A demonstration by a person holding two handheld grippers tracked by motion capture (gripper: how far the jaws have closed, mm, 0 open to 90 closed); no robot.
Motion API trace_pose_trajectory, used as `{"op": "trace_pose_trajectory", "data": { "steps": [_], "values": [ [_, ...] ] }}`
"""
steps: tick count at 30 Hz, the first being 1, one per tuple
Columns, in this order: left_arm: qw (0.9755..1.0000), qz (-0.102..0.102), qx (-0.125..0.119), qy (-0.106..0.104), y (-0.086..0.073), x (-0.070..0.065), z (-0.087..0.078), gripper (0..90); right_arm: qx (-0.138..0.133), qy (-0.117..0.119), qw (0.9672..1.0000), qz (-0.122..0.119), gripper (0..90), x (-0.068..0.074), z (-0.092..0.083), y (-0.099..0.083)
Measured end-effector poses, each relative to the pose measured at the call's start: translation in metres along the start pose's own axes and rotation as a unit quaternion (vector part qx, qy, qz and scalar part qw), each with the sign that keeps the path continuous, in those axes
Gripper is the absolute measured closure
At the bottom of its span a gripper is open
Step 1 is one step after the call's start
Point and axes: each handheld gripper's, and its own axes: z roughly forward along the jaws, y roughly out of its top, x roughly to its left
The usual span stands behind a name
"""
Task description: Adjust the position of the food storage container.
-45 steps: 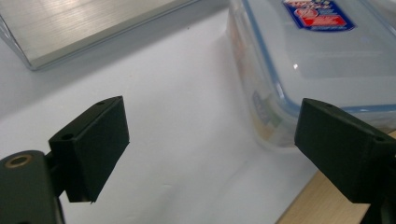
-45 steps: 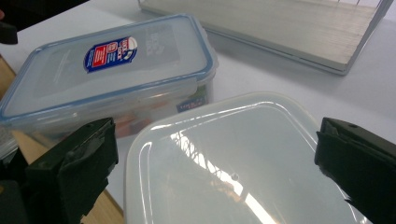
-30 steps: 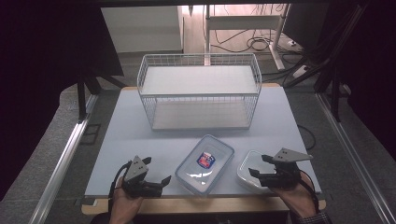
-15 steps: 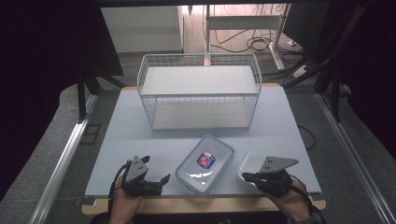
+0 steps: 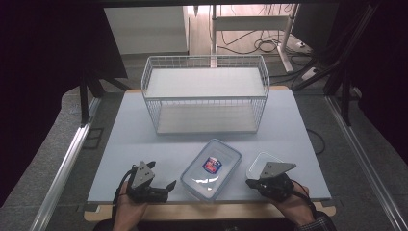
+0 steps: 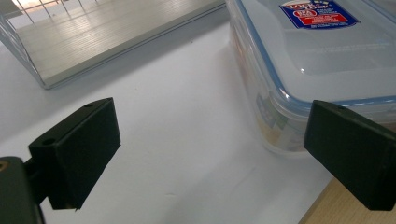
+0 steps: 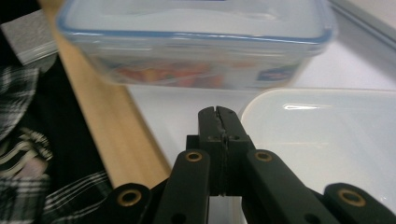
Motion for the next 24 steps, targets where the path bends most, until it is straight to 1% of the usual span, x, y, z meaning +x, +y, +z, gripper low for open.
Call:
{"op": "trace_pose_trajectory", "data": {
  "steps": [1,5,6,7,10,13,24],
  "values": [
    [1.0,0.001,0.0,0.001,0.0,0.0,0.0,3.5,-0.003,-0.001,1.0,0.008,89.9,-0.006,0.002,0.001],
    [1.0,0.002,0.001,0.001,0.0,0.0,0.001,3.6,-0.002,-0.014,0.9998,0.015,89.9,-0.015,0.005,0.004],
    [1.0,0.002,0.001,0.001,0.0,0.0,0.001,3.6,-0.002,-0.014,0.9998,0.015,89.9,-0.015,0.005,0.004],
    [1.0,0.003,0.002,0.001,0.0,0.0,0.001,3.7,-0.001,-0.016,0.9997,0.019,89.8,-0.02,0.007,0.006],
    [1.0,0.006,0.004,0.001,0.0,-0.001,0.002,3.7,0.002,-0.019,0.9995,0.024,89.9,-0.026,0.01,0.008],
    [1.0,0.008,0.006,-0.001,0.0,-0.002,0.003,3.8,0.007,-0.031,0.999,0.03,89.9,-0.033,0.012,0.009],
    [0.9999,0.012,0.008,-0.001,0.0,-0.003,0.004,4.0,0.006,-0.064,0.9963,0.057,89.8,-0.058,0.01,0.006]
  ]
}}
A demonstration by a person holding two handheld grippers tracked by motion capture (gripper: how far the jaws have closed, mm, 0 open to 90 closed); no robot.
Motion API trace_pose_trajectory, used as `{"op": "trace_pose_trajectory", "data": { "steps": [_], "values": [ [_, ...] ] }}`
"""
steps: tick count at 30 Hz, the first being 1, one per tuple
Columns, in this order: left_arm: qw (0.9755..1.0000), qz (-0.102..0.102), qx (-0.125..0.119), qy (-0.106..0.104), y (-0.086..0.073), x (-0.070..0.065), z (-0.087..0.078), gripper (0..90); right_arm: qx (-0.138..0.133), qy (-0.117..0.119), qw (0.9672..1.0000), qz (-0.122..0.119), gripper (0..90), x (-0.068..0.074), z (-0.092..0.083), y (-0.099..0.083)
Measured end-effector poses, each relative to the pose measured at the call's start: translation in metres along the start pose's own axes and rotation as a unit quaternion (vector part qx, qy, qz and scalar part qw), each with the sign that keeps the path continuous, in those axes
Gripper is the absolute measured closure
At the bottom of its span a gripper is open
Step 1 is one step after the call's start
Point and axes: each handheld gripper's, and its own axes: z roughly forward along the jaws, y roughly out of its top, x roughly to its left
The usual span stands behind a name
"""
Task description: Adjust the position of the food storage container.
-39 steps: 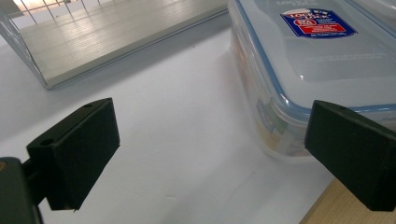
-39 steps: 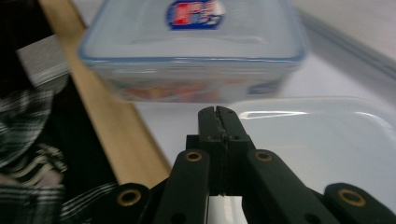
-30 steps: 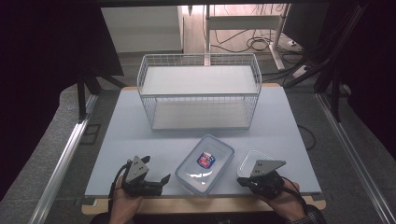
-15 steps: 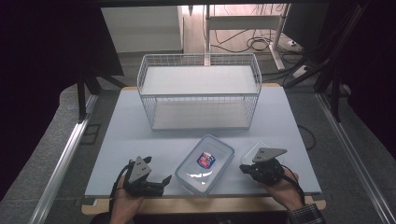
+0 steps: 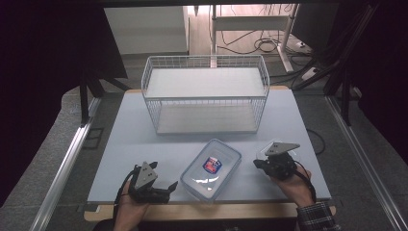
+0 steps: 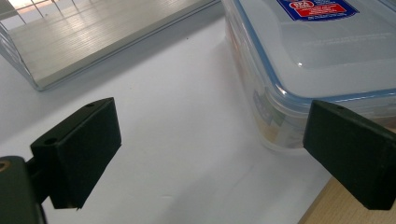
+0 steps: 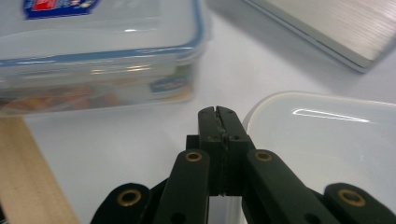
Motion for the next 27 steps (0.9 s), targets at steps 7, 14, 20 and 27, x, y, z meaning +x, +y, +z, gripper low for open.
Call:
{"op": "trace_pose_trajectory", "data": {
  "steps": [7,14,20,27],
  "values": [
    [1.0,0.001,0.002,-0.002,0.0,-0.001,0.002,4.1,0.002,-0.012,0.9999,0.009,89.8,-0.021,0.002,0.003],
    [1.0,0.003,0.004,-0.003,0.0,-0.002,0.003,4.2,0.008,-0.032,0.9993,0.016,89.7,-0.041,0.009,0.011],
    [0.9999,-0.008,0.002,-0.007,0.0,-0.001,0.003,4.1,0.006,-0.052,0.9982,0.03,89.7,-0.061,0.013,0.016],
    [0.9988,-0.035,0.005,-0.035,0.002,-0.002,0.0,6.6,-0.014,-0.046,0.9985,0.027,89.3,-0.05,0.007,0.019]
  ]
}}
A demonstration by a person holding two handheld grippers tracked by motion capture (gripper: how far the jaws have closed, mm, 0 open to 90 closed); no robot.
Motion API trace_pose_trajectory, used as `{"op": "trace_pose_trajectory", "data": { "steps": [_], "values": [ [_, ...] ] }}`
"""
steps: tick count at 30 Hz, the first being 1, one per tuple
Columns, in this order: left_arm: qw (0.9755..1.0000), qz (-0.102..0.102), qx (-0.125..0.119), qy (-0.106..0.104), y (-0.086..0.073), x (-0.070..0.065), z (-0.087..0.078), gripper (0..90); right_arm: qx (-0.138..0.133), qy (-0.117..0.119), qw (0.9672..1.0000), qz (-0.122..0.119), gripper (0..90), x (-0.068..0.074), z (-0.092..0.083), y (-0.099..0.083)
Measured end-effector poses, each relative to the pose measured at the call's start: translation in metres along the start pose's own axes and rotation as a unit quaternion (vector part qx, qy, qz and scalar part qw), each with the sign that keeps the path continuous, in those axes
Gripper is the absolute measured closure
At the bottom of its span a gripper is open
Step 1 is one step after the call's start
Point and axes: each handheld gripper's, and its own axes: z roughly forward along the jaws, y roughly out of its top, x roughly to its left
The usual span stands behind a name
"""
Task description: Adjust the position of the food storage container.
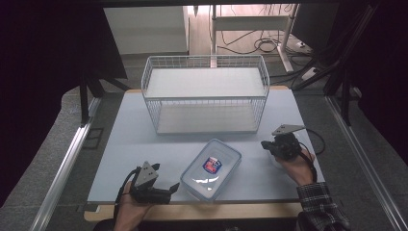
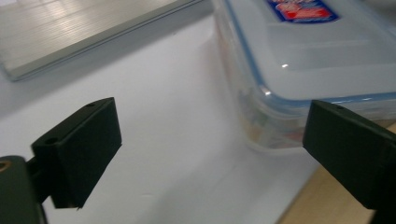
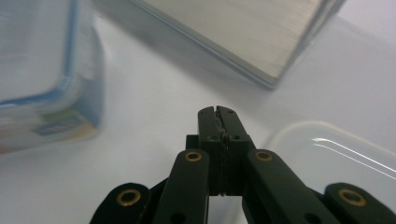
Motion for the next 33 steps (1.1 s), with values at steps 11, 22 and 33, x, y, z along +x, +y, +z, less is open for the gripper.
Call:
{"op": "trace_pose_trajectory", "data": {
  "steps": [11,22,33],
  "values": [
    [0.9984,-0.013,0.023,-0.049,-0.001,-0.024,-0.003,72.7,-0.007,0.06,0.9979,-0.024,89.6,0.039,0.017,0.014],
    [0.9949,-0.001,0.082,-0.058,-0.002,-0.042,0.02,81.0,0.013,0.058,0.9974,-0.04,89.9,0.05,0.033,0.015],
    [0.9958,-0.031,0.081,-0.031,0.003,-0.02,0.025,81.3,0.016,0.059,0.9977,-0.029,90.0,0.053,0.025,0.009]
  ]
}}
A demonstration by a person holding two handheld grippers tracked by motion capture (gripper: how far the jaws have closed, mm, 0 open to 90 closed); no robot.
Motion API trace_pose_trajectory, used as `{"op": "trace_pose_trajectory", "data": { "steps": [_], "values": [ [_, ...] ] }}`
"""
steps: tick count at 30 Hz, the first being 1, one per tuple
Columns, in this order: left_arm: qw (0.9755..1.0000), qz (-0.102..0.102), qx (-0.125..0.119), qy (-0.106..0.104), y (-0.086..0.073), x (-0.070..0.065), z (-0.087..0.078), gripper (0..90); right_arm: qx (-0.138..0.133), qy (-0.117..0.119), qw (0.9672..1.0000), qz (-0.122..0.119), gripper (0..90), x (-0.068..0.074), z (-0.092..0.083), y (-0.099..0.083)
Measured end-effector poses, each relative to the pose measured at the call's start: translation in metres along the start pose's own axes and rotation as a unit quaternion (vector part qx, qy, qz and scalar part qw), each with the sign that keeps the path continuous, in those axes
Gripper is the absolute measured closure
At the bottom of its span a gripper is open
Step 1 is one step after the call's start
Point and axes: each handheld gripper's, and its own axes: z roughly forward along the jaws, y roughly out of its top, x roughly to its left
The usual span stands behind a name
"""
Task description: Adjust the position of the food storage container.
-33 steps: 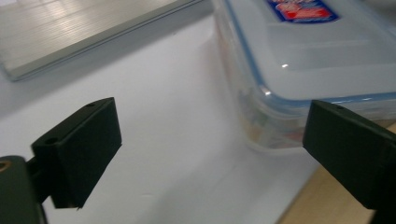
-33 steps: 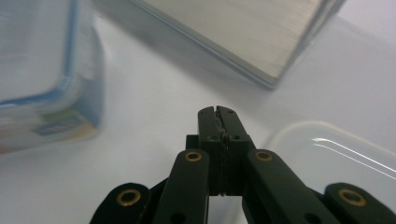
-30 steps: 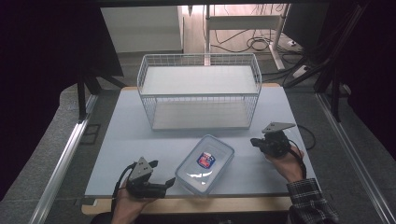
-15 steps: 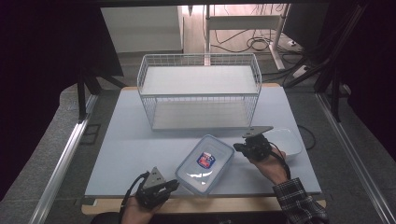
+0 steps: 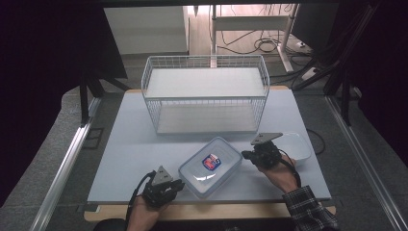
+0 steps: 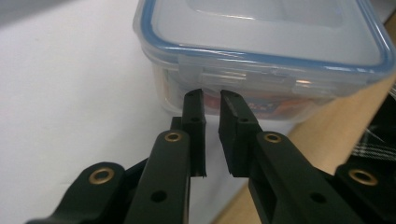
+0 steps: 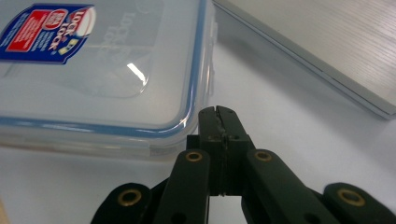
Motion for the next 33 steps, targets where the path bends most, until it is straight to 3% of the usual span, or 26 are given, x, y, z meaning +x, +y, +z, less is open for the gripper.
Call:
{"op": "trace_pose_trajectory", "data": {
  "steps": [8,14,18,19,21,22,24,27,30,31,33],
  "values": [
    [0.9998,-0.016,0.002,0.012,0.008,0.024,0.003,84.1,-0.005,0.022,0.9997,0.006,90.0,0.007,-0.005,-0.005],
    [0.9997,-0.015,0.006,0.021,0.017,0.041,0.009,85.9,-0.022,0.041,0.9989,0.002,90.0,0.015,-0.012,-0.006],
    [0.9996,-0.018,0.003,0.022,0.024,0.052,0.015,85.5,-0.038,0.072,0.9967,0.004,90.0,0.019,-0.016,-0.005],
    [0.9996,-0.018,0.003,0.022,0.024,0.052,0.015,85.0,-0.036,0.07,0.9969,0.005,90.0,0.021,-0.016,-0.004],
    [0.9995,-0.023,-0.001,0.023,0.027,0.058,0.019,84.6,-0.03,0.041,0.9987,0.001,90.0,0.021,-0.016,-0.003],
    [0.9995,-0.023,-0.001,0.023,0.027,0.058,0.019,84.9,-0.03,0.041,0.9987,0.001,90.0,0.021,-0.016,-0.003],
    [0.9994,-0.022,0.001,0.026,0.028,0.058,0.02,86.1,-0.023,0.008,0.9995,0.018,90.0,0.011,-0.012,-0.002],
    [0.9994,-0.024,0.0,0.026,0.028,0.059,0.021,86.6,-0.018,0.004,0.9993,0.031,90.0,0.003,-0.005,0.0],
    [0.9991,-0.03,0.001,0.03,0.03,0.063,0.024,87.1,-0.003,-0.007,0.9998,0.018,90.0,0.003,0.014,0.006],
    [0.999,-0.032,0.003,0.032,0.031,0.064,0.026,87.3,0.001,-0.016,0.9998,0.01,90.0,0.004,0.016,0.007],
    [0.9989,-0.031,0.007,0.033,0.032,0.066,0.03,87.7,0.005,-0.012,0.9999,0.01,90.0,0.002,0.017,0.008]
  ]
}}
